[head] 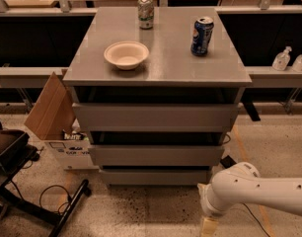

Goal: Open bottom drawer

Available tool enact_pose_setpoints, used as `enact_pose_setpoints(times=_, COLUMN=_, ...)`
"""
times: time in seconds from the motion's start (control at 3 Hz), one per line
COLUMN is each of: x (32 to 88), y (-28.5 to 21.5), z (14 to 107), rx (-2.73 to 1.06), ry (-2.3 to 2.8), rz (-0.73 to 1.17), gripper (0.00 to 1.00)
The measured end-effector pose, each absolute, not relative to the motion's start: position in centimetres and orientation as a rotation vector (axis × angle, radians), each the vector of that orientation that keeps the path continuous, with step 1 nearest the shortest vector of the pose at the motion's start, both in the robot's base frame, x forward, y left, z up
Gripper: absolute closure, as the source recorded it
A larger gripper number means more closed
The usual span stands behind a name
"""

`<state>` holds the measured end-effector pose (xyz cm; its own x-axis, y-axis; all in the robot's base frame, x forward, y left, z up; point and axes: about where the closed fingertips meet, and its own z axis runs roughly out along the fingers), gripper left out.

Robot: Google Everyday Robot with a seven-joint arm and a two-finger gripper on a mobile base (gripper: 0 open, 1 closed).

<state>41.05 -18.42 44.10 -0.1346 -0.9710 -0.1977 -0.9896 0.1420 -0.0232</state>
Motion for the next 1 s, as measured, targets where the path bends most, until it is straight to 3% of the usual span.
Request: enact_pose_setpoints(times=1.0, x=47.0, y=-13.2, z=32.8, rx=-2.035, ry=2.162, rz=0.149, gripper=0.0)
